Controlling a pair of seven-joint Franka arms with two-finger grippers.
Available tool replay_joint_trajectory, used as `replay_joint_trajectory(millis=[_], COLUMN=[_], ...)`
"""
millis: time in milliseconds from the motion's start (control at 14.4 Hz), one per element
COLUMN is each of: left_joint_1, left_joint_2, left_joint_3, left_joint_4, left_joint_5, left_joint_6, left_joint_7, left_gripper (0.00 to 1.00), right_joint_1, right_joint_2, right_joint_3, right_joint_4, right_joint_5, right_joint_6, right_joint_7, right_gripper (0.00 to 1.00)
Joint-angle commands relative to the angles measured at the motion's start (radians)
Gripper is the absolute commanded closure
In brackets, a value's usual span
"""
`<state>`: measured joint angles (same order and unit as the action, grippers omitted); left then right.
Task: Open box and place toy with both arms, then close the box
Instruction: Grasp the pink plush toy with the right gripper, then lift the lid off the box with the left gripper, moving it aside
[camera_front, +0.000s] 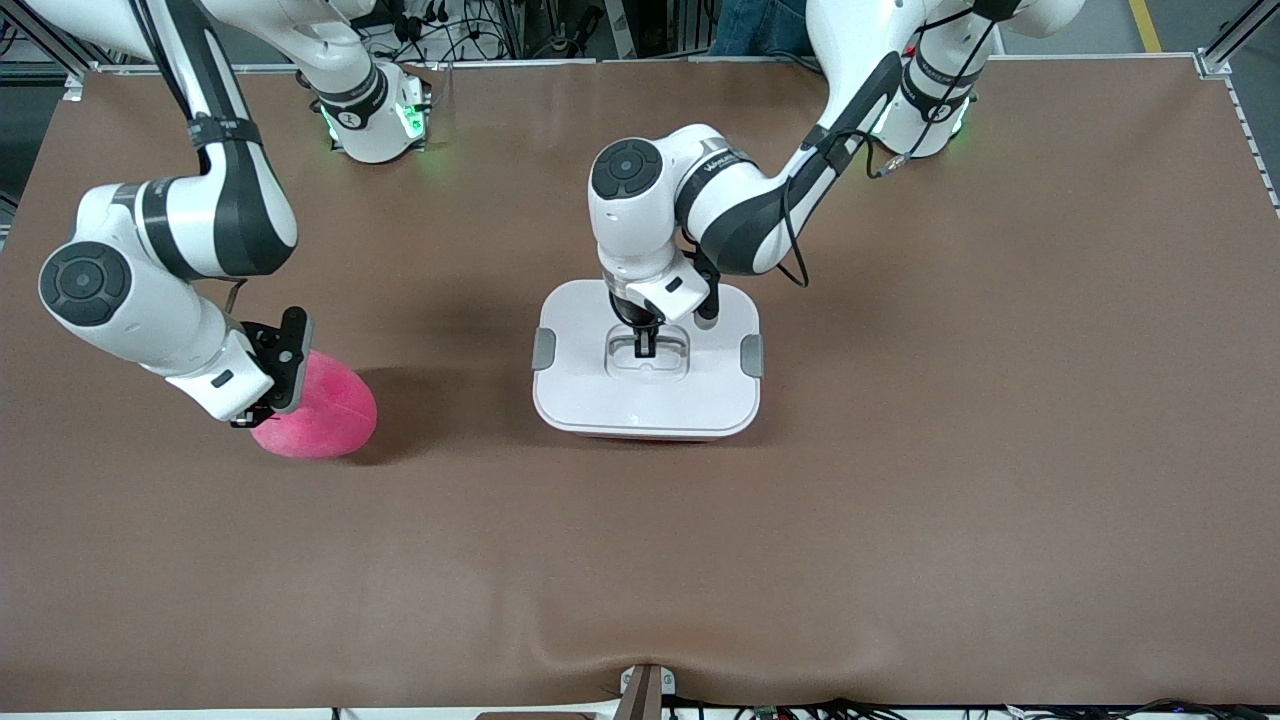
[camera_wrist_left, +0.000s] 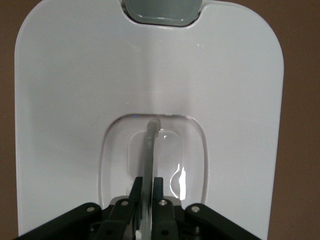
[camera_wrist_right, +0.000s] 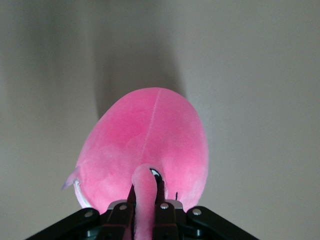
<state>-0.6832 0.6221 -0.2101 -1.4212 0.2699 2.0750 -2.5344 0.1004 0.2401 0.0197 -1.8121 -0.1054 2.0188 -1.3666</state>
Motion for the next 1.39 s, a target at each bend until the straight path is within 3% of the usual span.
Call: replay_joint_trajectory(millis=[0,416,693,1317], left_joint_1=[-0.004,-0.002,-0.004,-0.004], left_joint_2=[-0.001,-0.001,-0.001,-0.005], left_joint_3=[0.001,0.001,0.001,0.0], left_joint_4=[0.002,0.005,0.007,0.008], left_joint_5=[0.026,0.026,0.026,0.023], left_joint_6=[-0.001,-0.001,-0.001,-0.001], left_joint_7=[-0.02,-0.021,-0.017,-0.02], left_gripper=[0.93,1.0,1.0,1.0], right_joint_1=[0.027,0.088,0.093,0.101], right_joint_2=[0.002,-0.012,-0.021,-0.048], right_joint_3=[-0.001,0.002,-0.003,0.003], right_joint_4=[0.056,0.086,0.089,0.089], right_joint_5=[-0.005,-0.002,0.088,0.092], right_joint_6=[-0.066,-0.127,-0.167,-0.209], right_joint_7=[0.075,0.25,0.329,0.553], right_gripper=[1.0,1.0,1.0,1.0])
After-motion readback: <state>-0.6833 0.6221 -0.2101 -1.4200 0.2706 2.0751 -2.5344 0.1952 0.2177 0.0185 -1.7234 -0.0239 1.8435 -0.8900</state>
